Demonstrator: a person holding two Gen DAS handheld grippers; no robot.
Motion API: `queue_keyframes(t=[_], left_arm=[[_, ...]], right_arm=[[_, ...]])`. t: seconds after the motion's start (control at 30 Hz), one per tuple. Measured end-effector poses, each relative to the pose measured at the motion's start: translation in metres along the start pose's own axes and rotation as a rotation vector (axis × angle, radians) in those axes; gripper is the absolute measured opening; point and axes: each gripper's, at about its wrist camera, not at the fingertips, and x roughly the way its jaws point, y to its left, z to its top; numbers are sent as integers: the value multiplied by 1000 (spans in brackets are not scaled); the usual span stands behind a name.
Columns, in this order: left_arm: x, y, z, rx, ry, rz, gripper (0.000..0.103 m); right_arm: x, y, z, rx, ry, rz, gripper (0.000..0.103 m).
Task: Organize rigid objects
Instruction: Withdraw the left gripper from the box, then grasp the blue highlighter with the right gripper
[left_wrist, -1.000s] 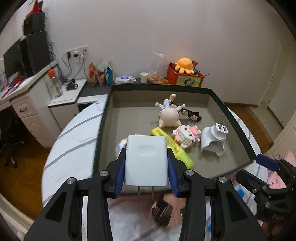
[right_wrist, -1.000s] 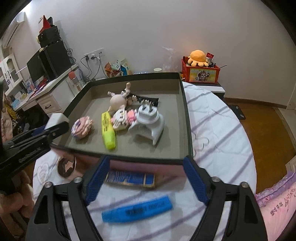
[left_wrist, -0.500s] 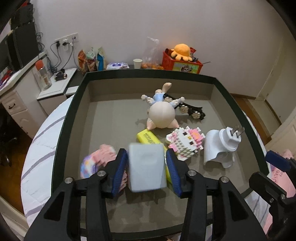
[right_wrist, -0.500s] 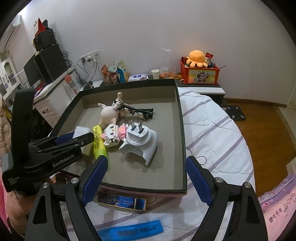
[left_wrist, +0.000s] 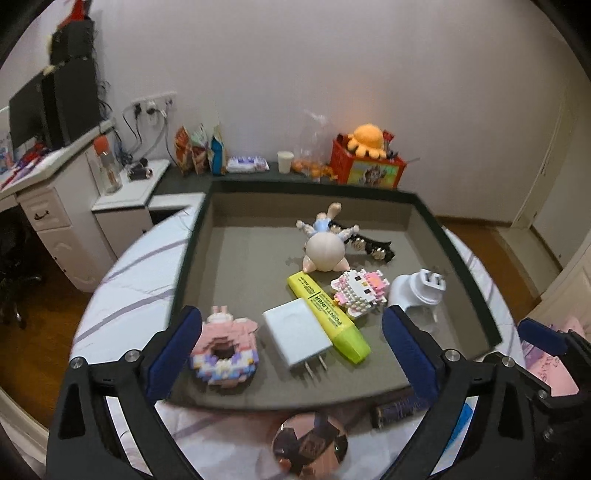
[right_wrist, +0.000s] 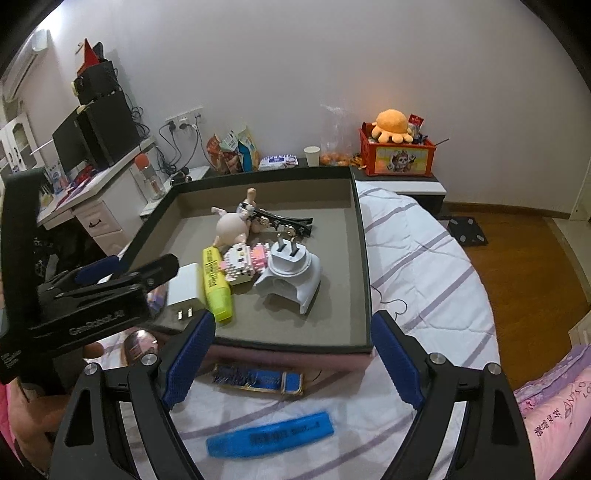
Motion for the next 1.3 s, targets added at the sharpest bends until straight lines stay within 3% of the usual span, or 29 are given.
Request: queue_keyframes(t=[0.23,0.67,1.03,1.1,1.17,1.3], left_arm=[[-62,9,-25,-14,-78,27,103],[-127,6,-90,-10,-95,28,103],[-133,15,-105,-32,-84,68,103],[-130,18,-107,-37,-77,71,103],[-128,19,-109,-41,-70,72,103],[-124,20,-112,-45,-60,72,103]], right_arm=[[-38,14,-18,-12,-42,4,87],[-96,33,-72,-20,-95,-2,87],[-98,33,-88,-20,-74,-20,88],[-94,30,-90,-12,-59,-27,91],[-90,30,-91,-7,-50,-31,103],[-84,29,-94,-9,-43,-26,103]])
